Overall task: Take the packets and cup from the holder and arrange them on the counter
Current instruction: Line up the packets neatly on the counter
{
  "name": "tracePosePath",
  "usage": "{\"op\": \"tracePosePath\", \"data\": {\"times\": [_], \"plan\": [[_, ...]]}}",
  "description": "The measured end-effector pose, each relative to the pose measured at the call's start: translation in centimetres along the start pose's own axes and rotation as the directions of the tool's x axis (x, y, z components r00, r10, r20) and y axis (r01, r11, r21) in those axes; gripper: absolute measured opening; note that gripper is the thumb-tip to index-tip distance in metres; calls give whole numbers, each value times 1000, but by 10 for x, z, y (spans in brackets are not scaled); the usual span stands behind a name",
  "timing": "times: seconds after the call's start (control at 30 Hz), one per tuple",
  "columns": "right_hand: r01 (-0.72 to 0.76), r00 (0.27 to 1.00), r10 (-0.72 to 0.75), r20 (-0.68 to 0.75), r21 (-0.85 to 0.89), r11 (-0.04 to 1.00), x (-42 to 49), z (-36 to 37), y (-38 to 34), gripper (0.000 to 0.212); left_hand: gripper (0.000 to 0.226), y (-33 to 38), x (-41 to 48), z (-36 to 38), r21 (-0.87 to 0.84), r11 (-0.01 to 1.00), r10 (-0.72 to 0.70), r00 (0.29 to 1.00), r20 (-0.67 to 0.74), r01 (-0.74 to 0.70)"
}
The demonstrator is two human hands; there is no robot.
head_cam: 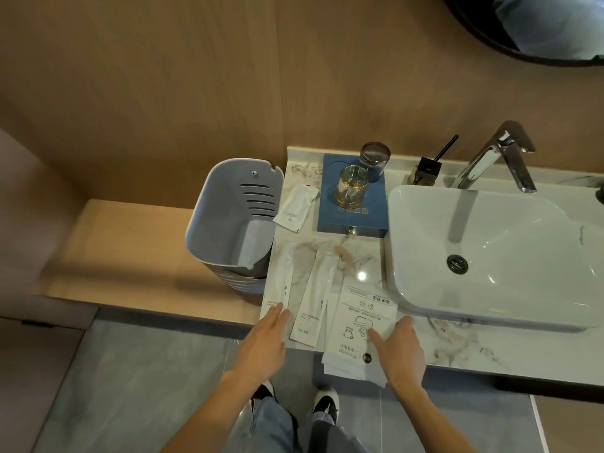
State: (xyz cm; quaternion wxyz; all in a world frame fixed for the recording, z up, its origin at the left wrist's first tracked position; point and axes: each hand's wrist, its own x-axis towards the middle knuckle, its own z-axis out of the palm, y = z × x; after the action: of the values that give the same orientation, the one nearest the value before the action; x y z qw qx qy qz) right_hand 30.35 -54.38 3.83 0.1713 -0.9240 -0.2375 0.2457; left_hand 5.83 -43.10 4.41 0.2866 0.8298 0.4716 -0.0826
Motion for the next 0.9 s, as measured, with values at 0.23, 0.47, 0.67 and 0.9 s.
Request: {"op": "tracePosePath", "data": {"times": [0.23,0.47,0.67,0.9], "plan": [[286,958,-286,33,4,958,-23,-12,-35,19,68,1,-10,0,10,1000,-1,998,62,0],[400,870,-437,228,193,896,-4,12,-116,36,66,-4,12,-34,-258,966,-27,999,23,32],[-205,890,-114,442,610,766,48,26,-217,38,40,-12,95,-112,-695,714,-234,965,-121,86],[-364,886,7,463,686,630,79,46,-282,26,39,-31,186,-148,-740,667,-210,975,-77,86]]}}
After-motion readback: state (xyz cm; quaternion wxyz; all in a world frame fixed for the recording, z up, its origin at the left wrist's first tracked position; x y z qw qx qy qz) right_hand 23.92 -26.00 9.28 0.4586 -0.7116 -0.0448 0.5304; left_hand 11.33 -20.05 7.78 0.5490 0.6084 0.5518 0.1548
